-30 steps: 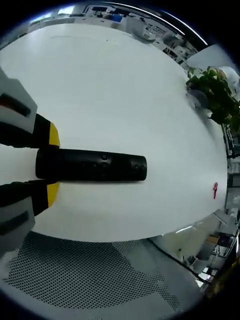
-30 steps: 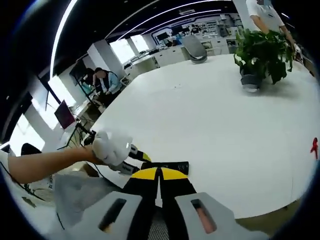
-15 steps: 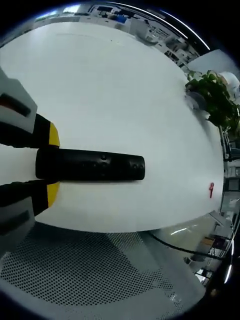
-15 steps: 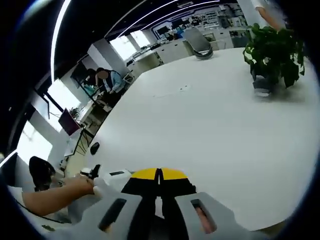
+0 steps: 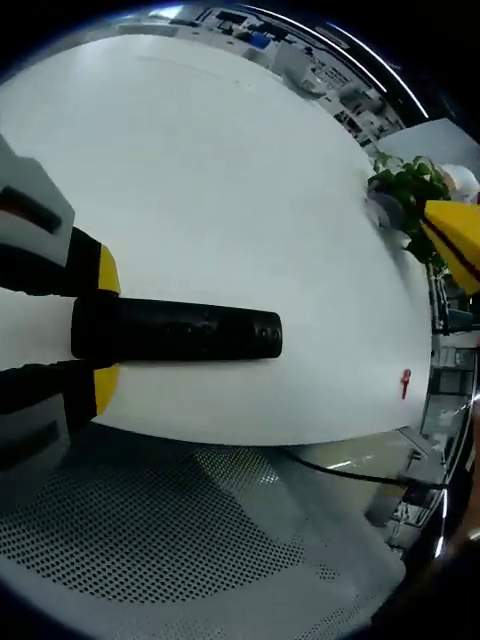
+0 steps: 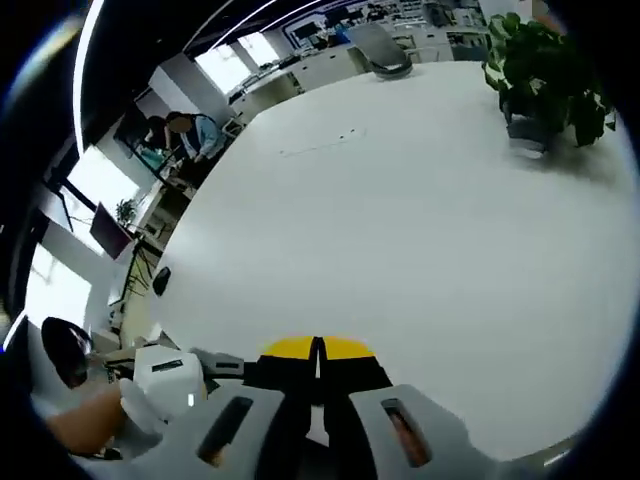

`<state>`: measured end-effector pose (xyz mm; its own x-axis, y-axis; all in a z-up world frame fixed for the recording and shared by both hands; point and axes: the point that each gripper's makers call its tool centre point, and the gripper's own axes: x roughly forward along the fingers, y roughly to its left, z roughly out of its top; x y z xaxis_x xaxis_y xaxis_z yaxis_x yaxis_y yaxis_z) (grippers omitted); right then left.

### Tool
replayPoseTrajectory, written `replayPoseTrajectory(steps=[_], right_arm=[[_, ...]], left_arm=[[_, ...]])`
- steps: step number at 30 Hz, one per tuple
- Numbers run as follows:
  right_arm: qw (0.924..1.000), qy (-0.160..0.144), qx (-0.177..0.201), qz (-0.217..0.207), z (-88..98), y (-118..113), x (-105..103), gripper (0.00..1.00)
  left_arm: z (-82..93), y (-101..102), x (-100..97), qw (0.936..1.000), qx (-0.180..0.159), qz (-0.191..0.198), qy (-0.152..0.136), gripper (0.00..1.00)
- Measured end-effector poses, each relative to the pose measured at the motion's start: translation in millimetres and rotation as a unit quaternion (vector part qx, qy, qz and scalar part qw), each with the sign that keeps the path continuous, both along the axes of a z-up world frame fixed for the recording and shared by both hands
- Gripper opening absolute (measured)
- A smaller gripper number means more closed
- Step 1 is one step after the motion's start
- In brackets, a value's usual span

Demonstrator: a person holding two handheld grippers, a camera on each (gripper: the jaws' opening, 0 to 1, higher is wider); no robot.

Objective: Press the specified remote control buttons in sequence, fully releasing each button before pressing the next.

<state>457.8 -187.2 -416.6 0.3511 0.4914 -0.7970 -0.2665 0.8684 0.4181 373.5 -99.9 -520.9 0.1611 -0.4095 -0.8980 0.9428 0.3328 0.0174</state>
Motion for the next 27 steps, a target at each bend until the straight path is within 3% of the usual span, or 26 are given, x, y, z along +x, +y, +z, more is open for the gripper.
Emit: replayPoseTrajectory(steps=[5,9,12,14,16,18,23,27], right_arm=[[0.9981,0.038,-0.044,0.020,-28.2,-9.6,-10.8,0.00],[0.9919,0.105,-0.062,0.036,-52.9,-13.7,-28.5,0.00],[0.9916,0.102,-0.071,0.037,-66.5,-17.5,-33.9,0.00],[0.9854,0.142,-0.084,0.041,-74.5,-25.5,-47.1,0.00],[0.9853,0.142,-0.088,0.036,-78.5,-29.0,-47.4,0.00],[0.9782,0.180,-0.097,0.037,-84.5,-35.2,-59.3,0.00],[0.9760,0.196,-0.086,0.039,-89.5,-33.4,-66.2,0.00],[0.9736,0.196,-0.103,0.057,-93.4,-30.7,-69.9,0.00]], left_arm=[[0.1,-1.1,-3.6,0.9996,-0.026,-0.003,-0.007,0.24],[0.4,-3.5,-5.2,0.9994,-0.027,-0.019,-0.007,0.24],[0.3,-4.9,-7.7,0.9989,-0.032,-0.033,-0.008,0.24],[0.5,-5.3,-9.1,0.9986,-0.033,-0.040,-0.010,0.24],[0.5,-5.6,-10.5,0.9983,-0.032,-0.048,-0.008,0.24],[0.6,-6.2,-11.3,0.9980,-0.032,-0.055,-0.008,0.24],[0.6,-6.3,-12.0,0.9976,-0.032,-0.061,-0.009,0.24],[0.6,-6.6,-12.6,0.9973,-0.031,-0.066,-0.008,0.24]])
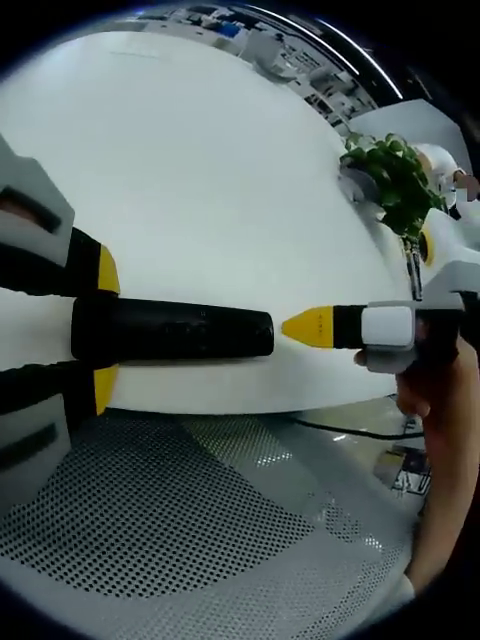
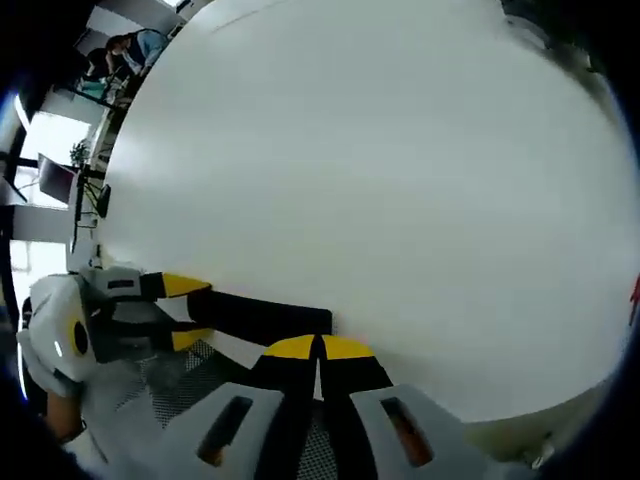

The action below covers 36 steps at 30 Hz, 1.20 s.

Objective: Press the specified remote control buttons in sequence, fully releasing each button before pressing the next.

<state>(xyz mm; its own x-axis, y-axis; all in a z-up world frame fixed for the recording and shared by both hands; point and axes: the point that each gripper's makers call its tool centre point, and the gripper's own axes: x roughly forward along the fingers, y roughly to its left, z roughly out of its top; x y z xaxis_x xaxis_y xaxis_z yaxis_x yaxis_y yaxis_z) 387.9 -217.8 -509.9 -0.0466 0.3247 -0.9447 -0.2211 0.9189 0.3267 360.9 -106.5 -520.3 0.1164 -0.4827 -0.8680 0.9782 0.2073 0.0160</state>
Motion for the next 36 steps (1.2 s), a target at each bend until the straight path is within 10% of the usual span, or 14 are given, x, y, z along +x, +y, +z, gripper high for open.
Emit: replayPoseTrajectory(steps=[36], right_arm=[[0.9998,0.011,0.013,0.004,-5.5,7.1,-4.8,0.00]], left_arm=[[0.3,0.7,-0.2,1.0000,0.000,0.006,0.004,0.24]])
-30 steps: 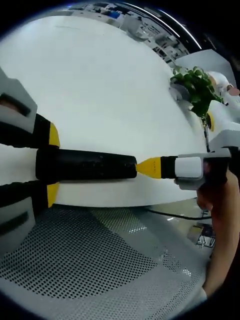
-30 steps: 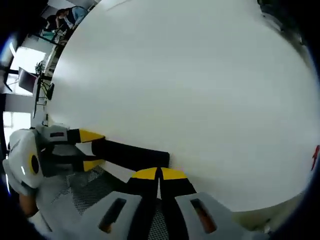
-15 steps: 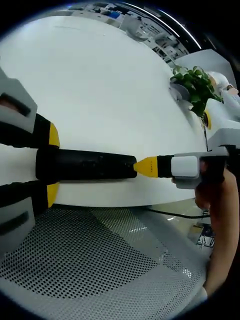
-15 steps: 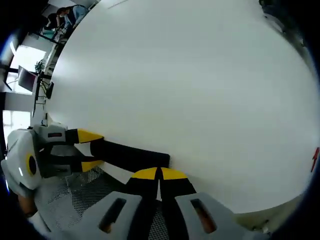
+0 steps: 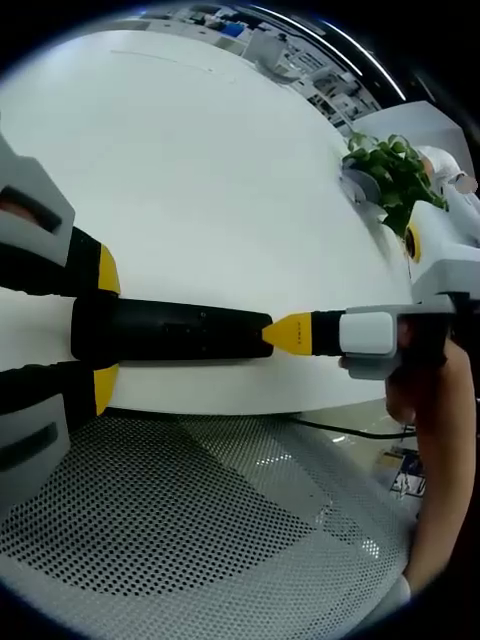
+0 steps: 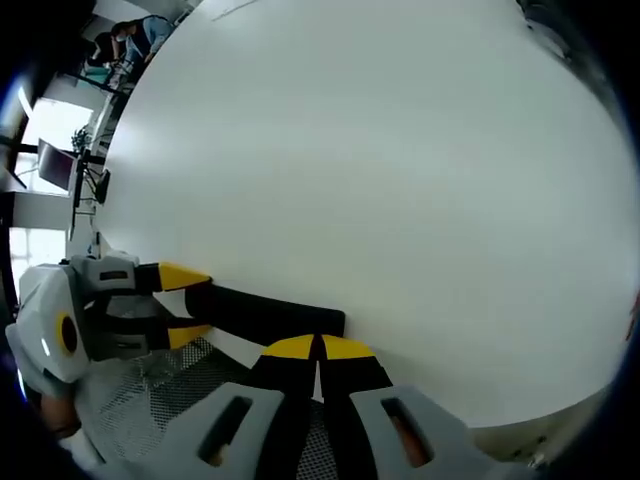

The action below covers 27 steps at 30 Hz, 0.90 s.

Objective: Press the specified remote control buttons in sequence, fully releasing each button before pressing the next.

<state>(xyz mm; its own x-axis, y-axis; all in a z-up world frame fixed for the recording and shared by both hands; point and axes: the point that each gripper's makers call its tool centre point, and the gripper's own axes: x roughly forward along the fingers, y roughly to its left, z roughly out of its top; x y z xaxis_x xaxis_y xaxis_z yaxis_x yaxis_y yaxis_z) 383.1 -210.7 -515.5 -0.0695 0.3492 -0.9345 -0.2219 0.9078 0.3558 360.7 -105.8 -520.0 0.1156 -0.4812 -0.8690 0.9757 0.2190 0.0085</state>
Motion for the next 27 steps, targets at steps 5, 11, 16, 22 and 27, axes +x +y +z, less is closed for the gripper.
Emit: replayPoseTrajectory(steps=[5,11,16,22,27], right_arm=[[0.9999,0.004,0.012,-0.009,0.5,0.6,-0.2,0.00],[1.0000,0.004,0.004,-0.003,0.8,-0.4,-0.9,0.00],[1.0000,0.004,0.000,-0.003,0.9,-2.0,-0.6,0.00],[0.9999,-0.005,-0.010,0.008,1.4,-1.0,1.0,0.00],[0.9999,-0.004,-0.010,0.006,0.8,-1.7,0.8,0.00]], left_arm=[[0.1,0.0,0.0,1.0000,-0.001,0.001,0.001,0.24],[0.1,0.1,-0.2,1.0000,-0.001,0.000,-0.001,0.24],[0.1,0.1,-0.2,1.0000,0.000,-0.001,0.000,0.24],[0.1,0.1,0.2,1.0000,0.000,-0.001,0.000,0.24],[0.2,0.1,0.2,1.0000,0.000,-0.001,0.000,0.24]])
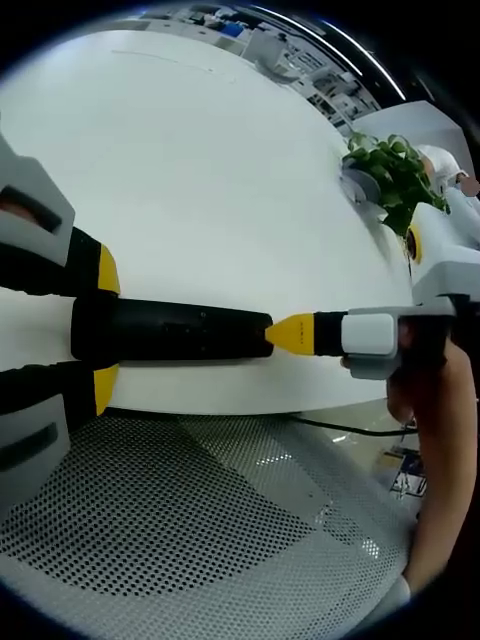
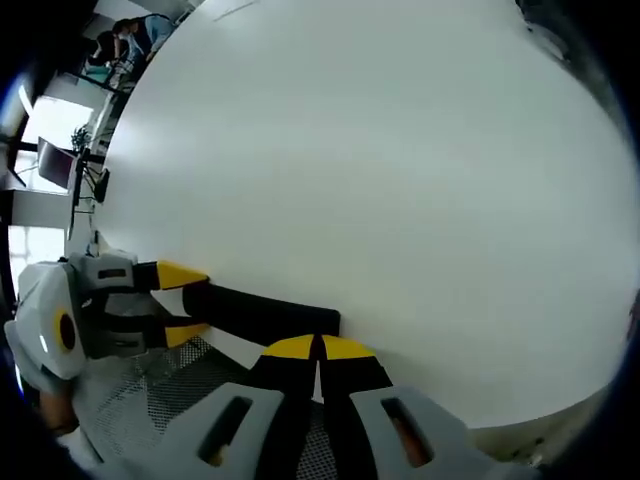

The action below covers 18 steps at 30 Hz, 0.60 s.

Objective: Press the specified remote control buttons in sequence, fully releasing each button before pressing the next.

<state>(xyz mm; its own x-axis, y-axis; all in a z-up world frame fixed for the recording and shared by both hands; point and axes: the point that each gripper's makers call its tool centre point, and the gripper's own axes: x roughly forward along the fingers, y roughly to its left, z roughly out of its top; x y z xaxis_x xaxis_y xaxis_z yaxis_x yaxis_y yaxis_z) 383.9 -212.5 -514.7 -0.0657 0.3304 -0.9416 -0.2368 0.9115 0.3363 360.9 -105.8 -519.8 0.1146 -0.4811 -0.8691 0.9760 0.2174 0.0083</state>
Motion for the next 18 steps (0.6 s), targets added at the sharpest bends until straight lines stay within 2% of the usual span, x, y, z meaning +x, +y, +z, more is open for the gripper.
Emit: replayPoseTrajectory(steps=[9,14,18], right_arm=[[1.0000,-0.004,0.001,0.004,-0.6,-0.3,0.7,0.00],[0.9995,0.005,0.019,-0.024,-0.9,-1.7,0.7,0.00],[0.9995,0.004,0.022,-0.021,0.2,-0.3,-0.8,0.00]], left_arm=[[0.1,-0.1,0.0,1.0000,-0.001,0.002,0.001,0.24],[0.3,-0.2,0.1,1.0000,-0.002,0.003,-0.001,0.24],[0.2,-0.3,0.5,1.0000,-0.002,0.003,-0.001,0.24]])
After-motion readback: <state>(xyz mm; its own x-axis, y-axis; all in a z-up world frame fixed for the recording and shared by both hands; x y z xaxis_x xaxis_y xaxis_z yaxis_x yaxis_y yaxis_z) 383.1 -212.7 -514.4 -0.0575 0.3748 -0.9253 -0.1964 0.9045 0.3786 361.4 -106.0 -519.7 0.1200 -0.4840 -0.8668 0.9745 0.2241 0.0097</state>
